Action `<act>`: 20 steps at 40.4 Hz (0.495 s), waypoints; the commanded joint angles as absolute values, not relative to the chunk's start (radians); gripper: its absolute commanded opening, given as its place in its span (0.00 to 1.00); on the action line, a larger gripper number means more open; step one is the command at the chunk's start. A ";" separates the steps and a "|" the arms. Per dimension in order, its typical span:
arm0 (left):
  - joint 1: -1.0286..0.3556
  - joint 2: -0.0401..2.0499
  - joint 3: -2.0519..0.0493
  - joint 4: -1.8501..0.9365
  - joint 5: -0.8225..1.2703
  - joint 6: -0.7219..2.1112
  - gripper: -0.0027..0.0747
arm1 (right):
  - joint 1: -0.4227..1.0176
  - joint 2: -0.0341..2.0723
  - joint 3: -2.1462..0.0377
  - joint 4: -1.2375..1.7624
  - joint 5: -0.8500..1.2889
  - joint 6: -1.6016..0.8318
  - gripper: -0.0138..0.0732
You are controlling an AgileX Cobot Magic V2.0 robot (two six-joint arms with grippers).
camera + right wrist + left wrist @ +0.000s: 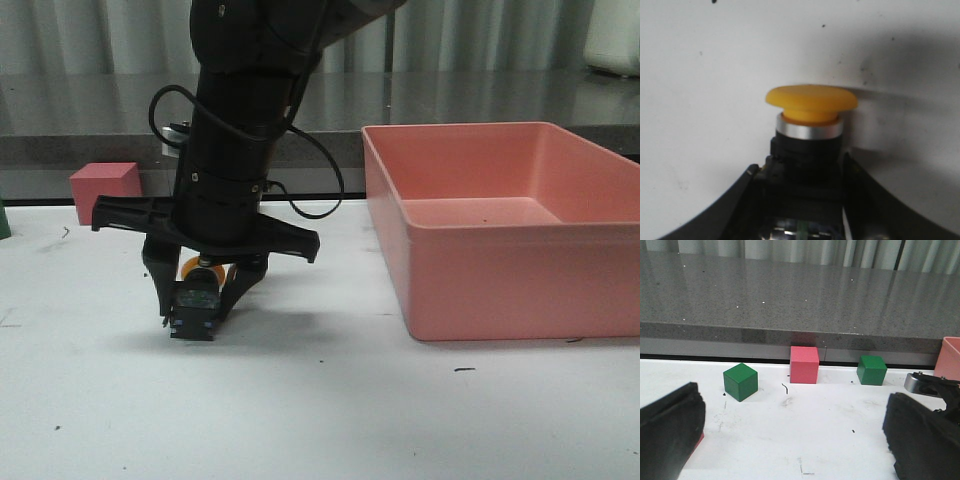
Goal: Place and stand button with both arms
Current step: 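Carry the button out of the bin and set it on the table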
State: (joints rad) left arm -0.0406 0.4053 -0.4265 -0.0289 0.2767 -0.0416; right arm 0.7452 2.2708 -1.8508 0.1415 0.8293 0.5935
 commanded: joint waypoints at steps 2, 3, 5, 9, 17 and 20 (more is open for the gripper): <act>-0.036 0.418 -0.463 -0.037 0.209 -0.048 0.93 | 0.743 2.204 -1.888 0.142 0.807 0.597 0.53; -0.036 0.418 -0.463 -0.037 0.209 -0.048 0.93 | 0.743 2.204 -1.888 0.142 0.808 0.597 0.55; -0.036 0.418 -0.463 -0.037 0.209 -0.048 0.93 | 0.743 2.204 -1.888 0.142 0.809 0.597 0.60; -0.036 0.418 -0.463 -0.037 0.209 -0.048 0.93 | 0.743 2.204 -1.888 0.142 0.808 0.597 0.71; -0.036 0.418 -0.463 -0.037 0.209 -0.048 0.93 | 0.743 2.196 -1.888 0.142 0.806 0.597 0.78; -0.036 0.418 -0.463 -0.037 0.209 -0.048 0.93 | 0.743 2.167 -1.888 0.141 0.804 0.597 0.78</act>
